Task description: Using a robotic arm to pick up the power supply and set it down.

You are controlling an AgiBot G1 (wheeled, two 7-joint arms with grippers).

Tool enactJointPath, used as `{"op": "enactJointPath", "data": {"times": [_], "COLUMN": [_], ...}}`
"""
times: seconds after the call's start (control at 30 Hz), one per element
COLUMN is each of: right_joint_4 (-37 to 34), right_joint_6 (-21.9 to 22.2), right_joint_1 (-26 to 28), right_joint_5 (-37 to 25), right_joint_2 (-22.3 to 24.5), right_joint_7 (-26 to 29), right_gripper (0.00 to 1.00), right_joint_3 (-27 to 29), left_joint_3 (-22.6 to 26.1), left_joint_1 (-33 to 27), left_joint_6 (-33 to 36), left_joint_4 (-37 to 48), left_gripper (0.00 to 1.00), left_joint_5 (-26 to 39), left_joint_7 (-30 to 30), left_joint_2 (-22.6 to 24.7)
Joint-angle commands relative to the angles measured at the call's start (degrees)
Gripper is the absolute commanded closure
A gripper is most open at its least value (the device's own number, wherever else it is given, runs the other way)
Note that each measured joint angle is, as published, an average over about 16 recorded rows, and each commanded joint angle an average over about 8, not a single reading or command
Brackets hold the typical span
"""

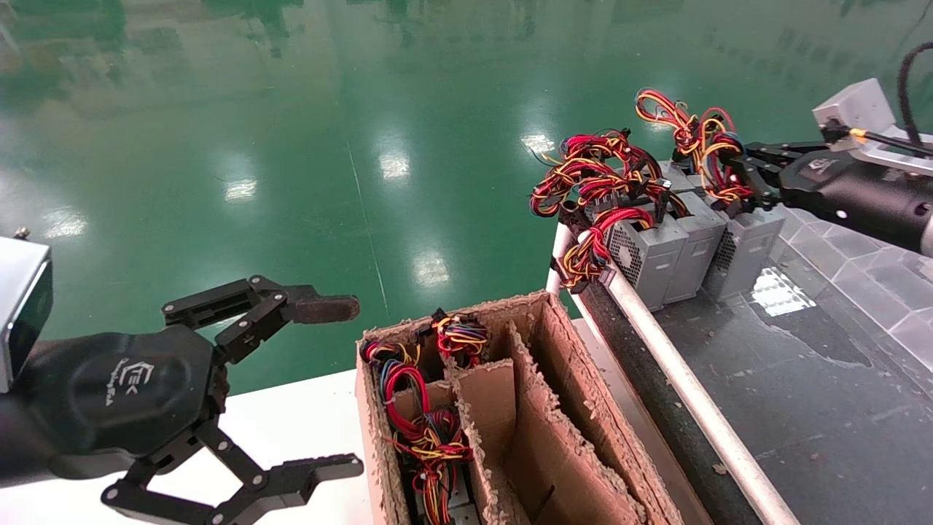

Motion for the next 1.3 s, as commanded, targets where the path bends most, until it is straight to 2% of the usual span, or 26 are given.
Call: {"op": "enactJointPath", "data": {"times": [0.03, 0.37, 0.4, 0.63, 0.67, 0.97, 1.3], "right_joint_4": [-0.31, -1.72, -1.82, -2.47, -2.54, -2.82, -2.97], "right_joint_6": [0.64, 5.66, 6.18, 10.85, 11.54, 14.92, 11.62], "right_joint_1": [0.24, 0.14, 0.08, -0.14, -0.14, -0.15, 0.4], "right_joint_5": [-0.22, 0.41, 0.54, 1.28, 1.35, 1.63, 1.67], "right_joint_2": [-0.88, -3.94, -4.16, -5.45, -5.6, -6.08, -4.78], "right_joint_7": [-0.34, -1.64, -1.75, -2.32, -2.37, -2.4, -0.41], "right_gripper": [1.0, 1.0, 0.95, 0.08, 0.0, 0.0, 0.0], "right_joint_3": [-0.15, 0.32, 0.41, 0.93, 0.97, 1.17, 1.2], "left_joint_3": [0.0, 0.02, 0.02, 0.03, 0.03, 0.04, 0.06], "left_joint_1": [0.0, 0.0, 0.0, -0.01, -0.01, -0.01, -0.01], "left_joint_6": [0.0, -0.01, -0.01, -0.01, -0.01, -0.02, -0.02], "left_joint_4": [0.0, 0.0, 0.0, 0.0, 0.0, 0.0, 0.0], "left_gripper": [0.0, 0.0, 0.0, 0.0, 0.0, 0.0, 0.0], "left_joint_5": [0.0, -0.01, -0.01, -0.02, -0.02, -0.03, -0.04], "left_joint_7": [0.0, 0.01, 0.01, 0.01, 0.02, 0.02, 0.03], "left_joint_2": [0.0, -0.01, -0.01, -0.01, -0.01, -0.02, -0.02]}}
